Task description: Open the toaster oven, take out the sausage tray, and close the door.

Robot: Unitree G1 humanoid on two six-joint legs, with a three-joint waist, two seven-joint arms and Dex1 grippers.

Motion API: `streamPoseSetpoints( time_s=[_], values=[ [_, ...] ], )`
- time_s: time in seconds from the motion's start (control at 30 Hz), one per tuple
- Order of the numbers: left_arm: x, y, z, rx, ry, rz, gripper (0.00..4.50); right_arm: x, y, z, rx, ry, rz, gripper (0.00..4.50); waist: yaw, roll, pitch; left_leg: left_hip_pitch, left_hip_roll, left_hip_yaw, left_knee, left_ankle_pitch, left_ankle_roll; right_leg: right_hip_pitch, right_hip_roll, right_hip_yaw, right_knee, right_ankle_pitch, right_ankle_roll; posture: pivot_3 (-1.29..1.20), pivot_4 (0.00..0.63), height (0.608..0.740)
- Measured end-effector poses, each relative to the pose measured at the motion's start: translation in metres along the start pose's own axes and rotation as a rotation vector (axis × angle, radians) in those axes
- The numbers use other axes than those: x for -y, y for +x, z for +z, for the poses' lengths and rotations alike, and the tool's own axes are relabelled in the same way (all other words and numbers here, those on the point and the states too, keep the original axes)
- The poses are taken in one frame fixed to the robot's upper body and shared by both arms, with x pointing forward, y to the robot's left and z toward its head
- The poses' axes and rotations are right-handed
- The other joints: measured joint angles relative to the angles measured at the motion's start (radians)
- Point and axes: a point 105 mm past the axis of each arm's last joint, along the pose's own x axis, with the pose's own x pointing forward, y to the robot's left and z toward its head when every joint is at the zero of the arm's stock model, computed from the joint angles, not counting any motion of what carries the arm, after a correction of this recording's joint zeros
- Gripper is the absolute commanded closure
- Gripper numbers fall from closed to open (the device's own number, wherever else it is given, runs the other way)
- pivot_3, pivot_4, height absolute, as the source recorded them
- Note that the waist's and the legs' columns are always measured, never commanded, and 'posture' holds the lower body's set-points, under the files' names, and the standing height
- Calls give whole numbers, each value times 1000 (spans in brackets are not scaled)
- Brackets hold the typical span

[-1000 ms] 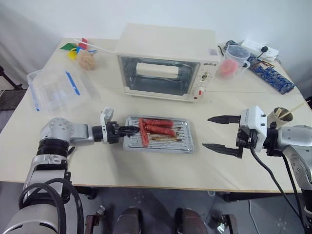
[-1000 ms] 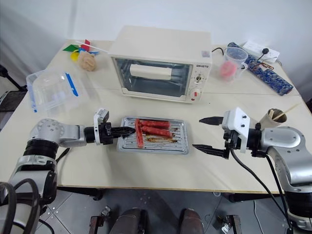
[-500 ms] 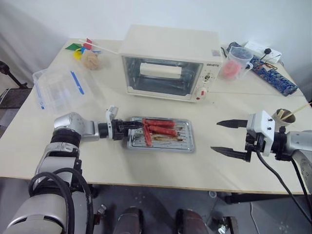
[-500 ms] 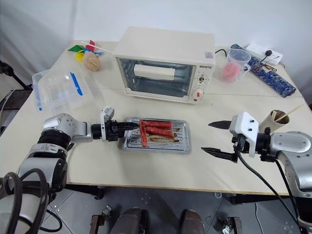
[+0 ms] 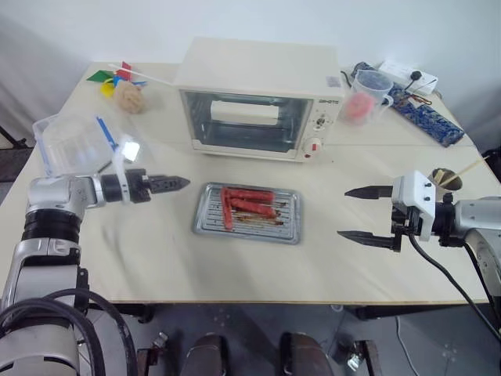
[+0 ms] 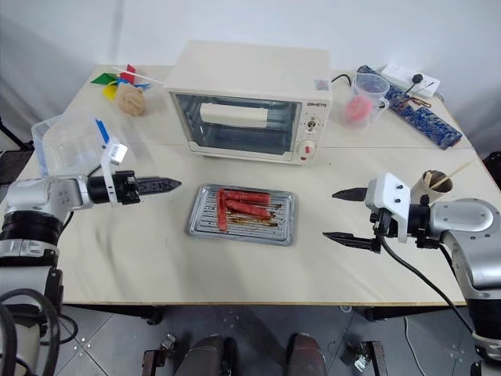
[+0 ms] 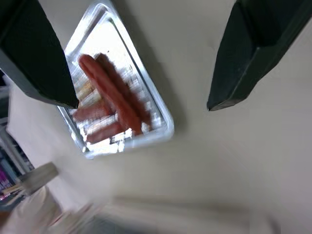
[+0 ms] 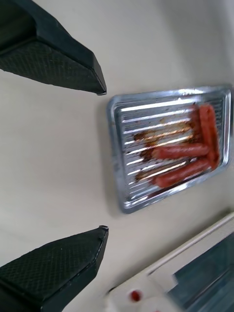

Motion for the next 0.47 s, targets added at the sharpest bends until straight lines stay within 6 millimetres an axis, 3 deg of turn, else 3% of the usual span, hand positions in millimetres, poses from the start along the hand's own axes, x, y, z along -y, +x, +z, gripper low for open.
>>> streamPoseSetpoints(
  time_s=[0.1,0.2,0.33,0.47],
  values=[
    [4,-16,1,71,315,16,21,-2,2,-6,-20,-5,36,0,-1,0,0,0,0,0,1,-1,0,0,0,0,-1,0,0,0,150,740],
    [19,-23,-14,68,434,-82,21,-4,4,-17,-77,-38,67,0,-1,0,0,0,0,1,1,-1,1,0,0,0,0,0,0,0,150,740],
    [29,-36,-41,-10,481,-184,21,-3,4,-41,-189,-87,75,0,-6,0,0,0,0,1,1,-1,1,0,0,-1,0,0,0,0,150,740],
    [28,-42,-46,-28,480,-175,21,1,0,-52,-218,-95,34,0,-4,0,0,0,0,1,1,-1,1,0,0,0,0,0,0,0,150,740]
  ],
)
